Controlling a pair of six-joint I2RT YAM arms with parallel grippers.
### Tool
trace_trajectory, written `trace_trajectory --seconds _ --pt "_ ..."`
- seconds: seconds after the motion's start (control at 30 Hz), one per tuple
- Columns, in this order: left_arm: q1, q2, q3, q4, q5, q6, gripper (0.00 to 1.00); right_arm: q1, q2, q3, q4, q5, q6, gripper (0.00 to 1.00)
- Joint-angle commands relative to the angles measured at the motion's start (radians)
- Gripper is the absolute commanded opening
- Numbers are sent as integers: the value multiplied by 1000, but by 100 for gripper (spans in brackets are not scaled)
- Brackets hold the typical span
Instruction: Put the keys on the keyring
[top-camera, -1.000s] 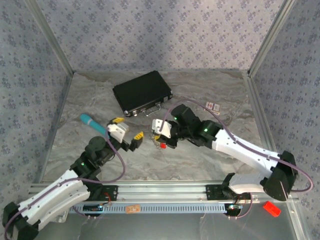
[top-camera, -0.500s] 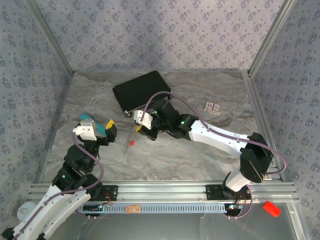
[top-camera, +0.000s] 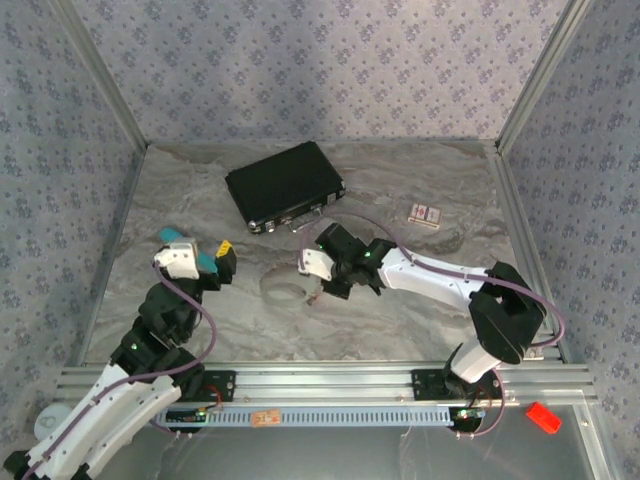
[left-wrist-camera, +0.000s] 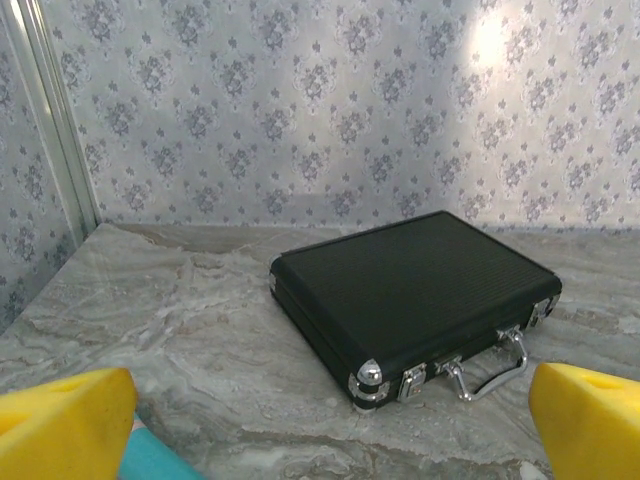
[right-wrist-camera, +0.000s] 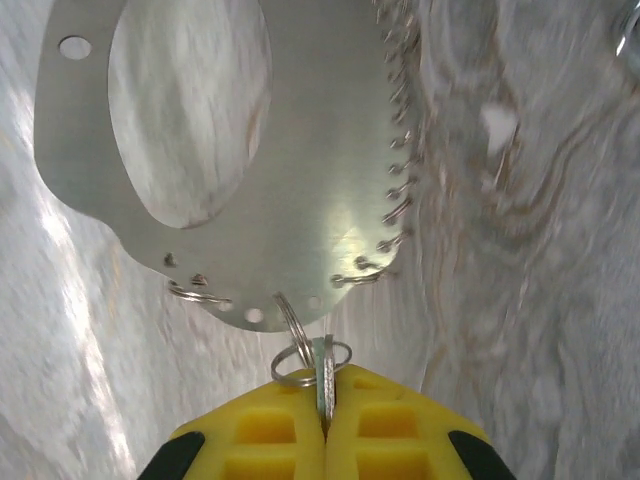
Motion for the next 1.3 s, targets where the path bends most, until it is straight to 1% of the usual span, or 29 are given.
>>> trace_trajectory --seconds 0.0,0.03,0.17,0.23,0.3,0.4,0.5,0.53,0.63,0.73,0.8,0.87,0.93,1.0,1.03,1.07,1.1,1.13,1.17,1.23,1.27 --pt "11 20 -8 27 -6 -10 100 11 20 -22 -82 143 -50 1" --pt "12 28 -7 27 -4 -8 100 14 28 -28 -84 163 -53 3" --pt "18 39 -24 32 -19 6 100 26 46 -50 -82 225 -65 25" --pt "21 41 -33 37 -24 12 100 26 32 -59 -75 226 -65 30" --pt "26 47 -40 47 -24 19 100 21 1 -70 -66 216 -62 33" --pt "35 70 -51 76 -33 59 100 -17 -96 -93 -52 153 -58 34" --pt "59 113 -76 136 -60 115 100 -117 -274 -138 17 29 -25 36" --pt "77 132 -86 166 -57 128 100 -167 -344 -161 72 -9 -14 37" --pt "139 205 -118 265 -40 147 100 -337 -506 -255 306 8 115 42" --pt "217 303 -129 361 10 161 100 -520 -573 -367 533 80 246 49" --pt "267 371 -132 422 48 182 100 -640 -566 -428 640 101 306 50" --pt "334 434 -129 459 120 179 100 -743 -539 -505 759 108 333 51" --pt "390 492 -141 527 169 154 100 -823 -492 -581 892 88 358 51" --pt "437 561 -154 611 198 132 100 -889 -410 -643 1026 61 409 51" --pt "453 594 -155 640 206 132 100 -917 -373 -653 1066 25 432 51" --pt "468 632 -153 668 215 134 100 -938 -330 -660 1112 -9 467 51" --pt "483 669 -149 691 229 137 100 -957 -295 -643 1101 -57 475 49" --pt "498 702 -147 718 247 140 100 -960 -272 -619 1062 -82 468 47" --pt "513 740 -146 746 259 136 100 -959 -242 -609 1062 -110 456 47" --pt "535 807 -151 814 277 121 100 -955 -180 -632 1144 -137 437 47" --pt "547 841 -153 853 282 111 100 -954 -141 -657 1215 -151 435 47"
